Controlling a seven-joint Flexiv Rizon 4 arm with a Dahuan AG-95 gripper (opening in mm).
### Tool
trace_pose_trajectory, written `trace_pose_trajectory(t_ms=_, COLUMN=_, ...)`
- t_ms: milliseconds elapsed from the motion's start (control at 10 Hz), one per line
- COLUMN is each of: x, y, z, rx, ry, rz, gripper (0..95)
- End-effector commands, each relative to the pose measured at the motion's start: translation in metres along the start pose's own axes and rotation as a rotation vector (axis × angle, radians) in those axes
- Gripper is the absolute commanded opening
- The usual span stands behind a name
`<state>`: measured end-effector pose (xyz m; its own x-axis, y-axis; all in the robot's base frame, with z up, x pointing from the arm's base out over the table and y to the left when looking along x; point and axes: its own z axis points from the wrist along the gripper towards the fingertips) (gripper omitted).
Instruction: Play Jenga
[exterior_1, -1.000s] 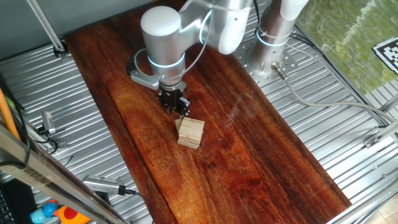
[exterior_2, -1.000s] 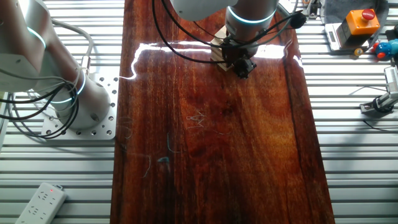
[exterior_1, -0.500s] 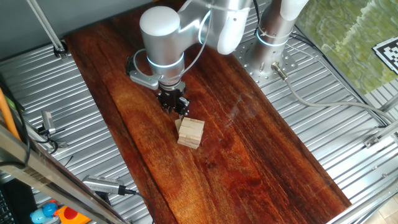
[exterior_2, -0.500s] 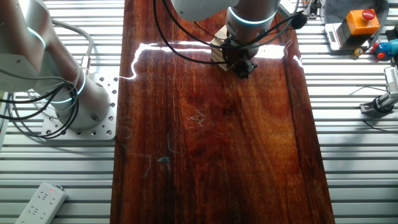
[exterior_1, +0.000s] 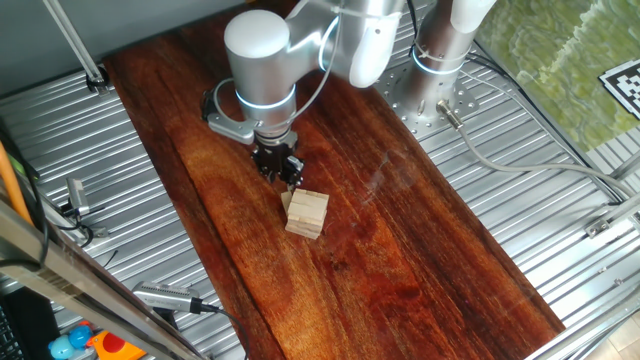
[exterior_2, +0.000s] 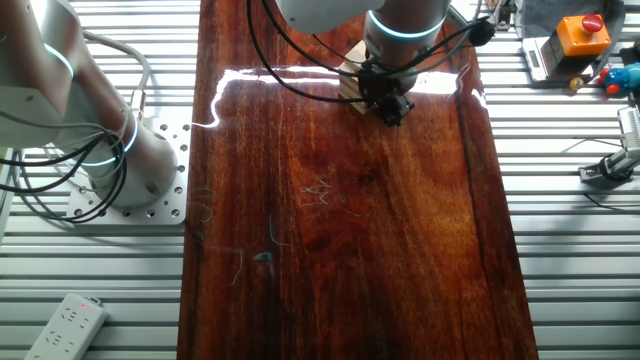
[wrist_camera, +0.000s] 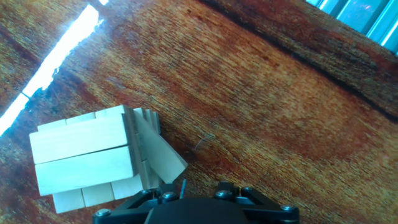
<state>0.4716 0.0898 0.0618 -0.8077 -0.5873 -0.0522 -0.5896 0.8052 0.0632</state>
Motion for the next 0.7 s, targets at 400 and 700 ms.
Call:
trace_pose_trajectory(t_ms=400, x=-0.0021, y=-0.0014, z=0.0008, rx=-0.005, ry=0.0, rz=-0.002, gripper=38.0)
trace_pose_trajectory(t_ms=700, x=-0.0019, y=-0.0017, z=-0.0002, rx=-0.005, ry=0.0, rz=-0.001, gripper=38.0)
